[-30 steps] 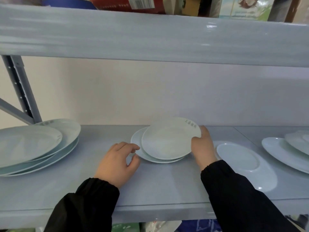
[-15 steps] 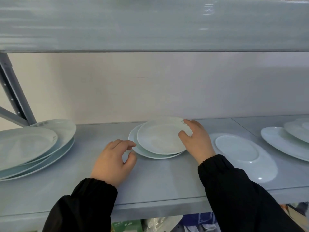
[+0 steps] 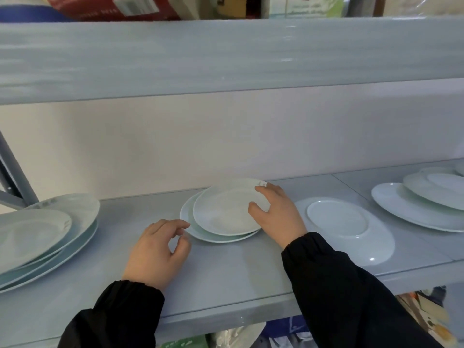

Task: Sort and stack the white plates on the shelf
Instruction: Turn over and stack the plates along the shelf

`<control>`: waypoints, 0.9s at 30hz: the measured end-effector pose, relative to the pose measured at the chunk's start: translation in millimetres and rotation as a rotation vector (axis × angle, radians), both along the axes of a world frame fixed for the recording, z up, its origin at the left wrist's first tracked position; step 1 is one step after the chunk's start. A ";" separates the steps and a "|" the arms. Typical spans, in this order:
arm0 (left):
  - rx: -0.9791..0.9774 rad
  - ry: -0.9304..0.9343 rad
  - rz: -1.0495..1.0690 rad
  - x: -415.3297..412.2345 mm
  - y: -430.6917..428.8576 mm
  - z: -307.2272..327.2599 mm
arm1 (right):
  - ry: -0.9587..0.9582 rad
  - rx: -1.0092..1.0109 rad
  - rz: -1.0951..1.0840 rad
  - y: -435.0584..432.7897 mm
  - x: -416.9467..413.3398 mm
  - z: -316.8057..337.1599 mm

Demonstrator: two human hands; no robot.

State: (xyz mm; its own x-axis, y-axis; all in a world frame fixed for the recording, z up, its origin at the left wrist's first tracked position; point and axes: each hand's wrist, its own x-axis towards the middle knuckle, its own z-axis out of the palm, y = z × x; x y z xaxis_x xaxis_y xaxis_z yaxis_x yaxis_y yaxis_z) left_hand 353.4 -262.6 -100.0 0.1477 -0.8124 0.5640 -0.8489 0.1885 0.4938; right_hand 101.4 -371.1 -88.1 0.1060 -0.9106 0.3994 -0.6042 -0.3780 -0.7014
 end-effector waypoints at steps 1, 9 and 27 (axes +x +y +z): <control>0.008 -0.002 0.008 -0.4 0.3 0.7 | 0.005 -0.008 0.008 2.2 -1.1 0.3; 0.008 -0.056 0.037 -12.4 9.4 6.4 | 0.253 -0.096 0.097 21.5 -52.9 20.3; -0.103 -0.371 -0.380 -239.2 -28.8 1.9 | 0.019 -0.139 0.143 -16.9 -244.8 0.3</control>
